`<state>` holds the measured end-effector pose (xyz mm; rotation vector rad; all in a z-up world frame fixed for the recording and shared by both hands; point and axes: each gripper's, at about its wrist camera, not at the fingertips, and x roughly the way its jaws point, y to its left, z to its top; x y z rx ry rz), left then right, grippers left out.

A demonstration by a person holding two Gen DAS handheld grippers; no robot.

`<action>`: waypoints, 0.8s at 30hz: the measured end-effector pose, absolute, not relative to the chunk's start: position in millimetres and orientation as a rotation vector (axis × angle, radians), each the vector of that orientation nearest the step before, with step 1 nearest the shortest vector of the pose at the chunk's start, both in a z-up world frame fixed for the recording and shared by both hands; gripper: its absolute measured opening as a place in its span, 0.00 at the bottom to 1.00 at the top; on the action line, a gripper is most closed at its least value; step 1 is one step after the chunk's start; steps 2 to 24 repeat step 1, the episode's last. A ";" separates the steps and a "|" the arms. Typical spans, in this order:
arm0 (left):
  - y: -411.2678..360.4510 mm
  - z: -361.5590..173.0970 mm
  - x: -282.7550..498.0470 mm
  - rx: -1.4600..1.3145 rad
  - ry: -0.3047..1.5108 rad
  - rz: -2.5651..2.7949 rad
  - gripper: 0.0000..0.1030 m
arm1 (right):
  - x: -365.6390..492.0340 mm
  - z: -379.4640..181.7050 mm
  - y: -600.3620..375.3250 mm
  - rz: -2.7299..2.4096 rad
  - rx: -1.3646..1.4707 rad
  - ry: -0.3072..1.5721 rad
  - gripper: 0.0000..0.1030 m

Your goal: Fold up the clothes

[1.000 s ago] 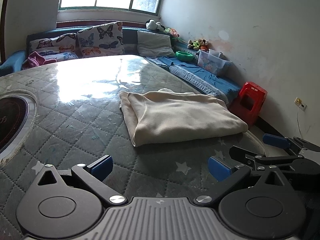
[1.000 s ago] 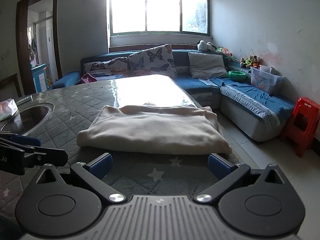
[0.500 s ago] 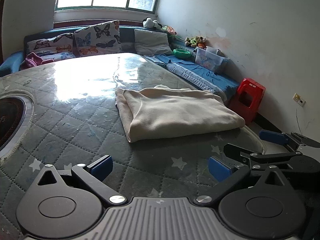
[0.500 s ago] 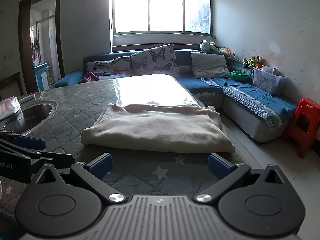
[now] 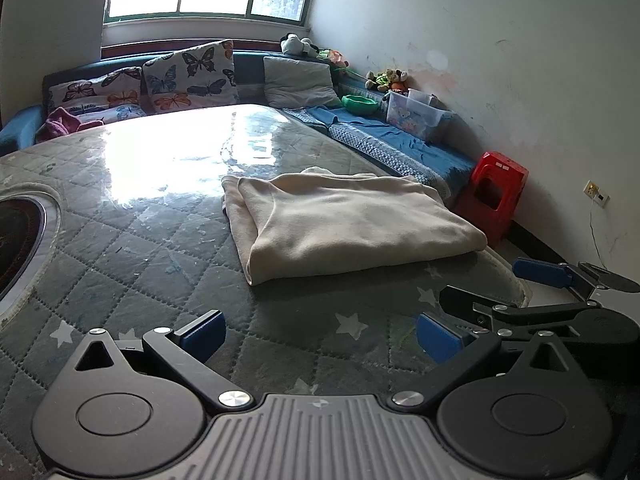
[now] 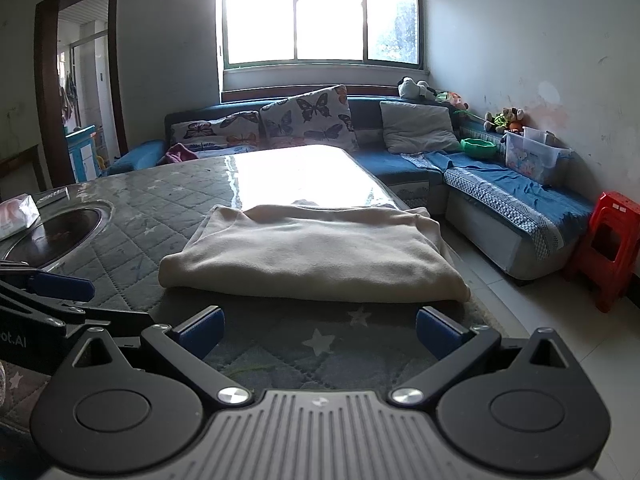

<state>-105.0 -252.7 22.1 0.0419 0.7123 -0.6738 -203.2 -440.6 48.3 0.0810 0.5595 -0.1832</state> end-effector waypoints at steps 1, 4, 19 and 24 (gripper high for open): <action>-253.0 21.8 -104.7 0.042 0.714 -0.677 1.00 | -203.1 47.9 -440.8 -0.184 0.082 0.560 1.00; -253.0 21.8 -104.7 0.042 0.714 -0.677 1.00 | -203.1 47.9 -440.8 -0.184 0.082 0.560 1.00; -253.0 21.8 -104.7 0.042 0.714 -0.677 1.00 | -203.1 47.9 -440.8 -0.184 0.082 0.560 1.00; -253.0 21.8 -104.7 0.042 0.714 -0.677 1.00 | -203.1 47.9 -440.8 -0.184 0.082 0.560 1.00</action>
